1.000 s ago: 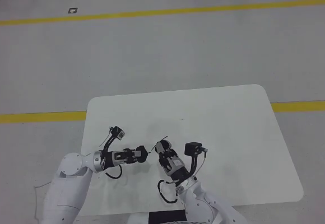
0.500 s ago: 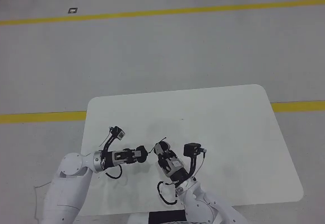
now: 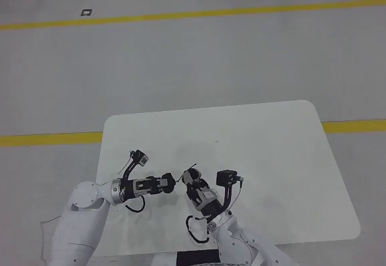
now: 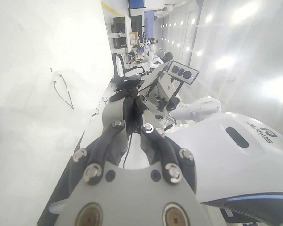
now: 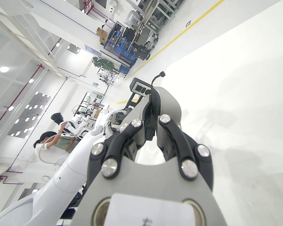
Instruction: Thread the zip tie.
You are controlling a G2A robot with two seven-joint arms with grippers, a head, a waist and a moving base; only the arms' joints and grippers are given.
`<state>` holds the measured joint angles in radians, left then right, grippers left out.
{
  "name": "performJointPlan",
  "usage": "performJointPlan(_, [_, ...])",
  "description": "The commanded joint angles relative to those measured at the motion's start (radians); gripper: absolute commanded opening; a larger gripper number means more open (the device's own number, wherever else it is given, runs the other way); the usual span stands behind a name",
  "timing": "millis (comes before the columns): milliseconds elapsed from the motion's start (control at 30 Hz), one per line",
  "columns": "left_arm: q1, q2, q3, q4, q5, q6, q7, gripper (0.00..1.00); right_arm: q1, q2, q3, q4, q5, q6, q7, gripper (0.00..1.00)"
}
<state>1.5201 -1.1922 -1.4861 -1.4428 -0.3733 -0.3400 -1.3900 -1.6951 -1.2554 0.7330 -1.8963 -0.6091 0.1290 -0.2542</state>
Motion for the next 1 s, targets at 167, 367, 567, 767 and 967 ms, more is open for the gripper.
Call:
performJointPlan(167, [0.000, 0.000, 0.000, 0.000, 0.000, 0.000, 0.000, 0.00, 0.002, 0.003, -0.004, 0.001, 0.000, 0.004, -0.007, 0.00])
performJointPlan(367, [0.000, 0.000, 0.000, 0.000, 0.000, 0.000, 0.000, 0.00, 0.002, 0.004, -0.004, 0.002, -0.006, 0.014, -0.013, 0.00])
performJointPlan(567, [0.000, 0.000, 0.000, 0.000, 0.000, 0.000, 0.000, 0.00, 0.002, 0.004, -0.005, 0.002, -0.011, 0.021, -0.013, 0.00])
performJointPlan(767, [0.000, 0.000, 0.000, 0.000, 0.000, 0.000, 0.000, 0.00, 0.002, 0.004, -0.005, 0.002, -0.013, 0.025, -0.009, 0.00])
performJointPlan(967, [0.000, 0.000, 0.000, 0.000, 0.000, 0.000, 0.000, 0.00, 0.004, 0.003, -0.007, 0.006, -0.019, 0.021, 0.008, 0.00])
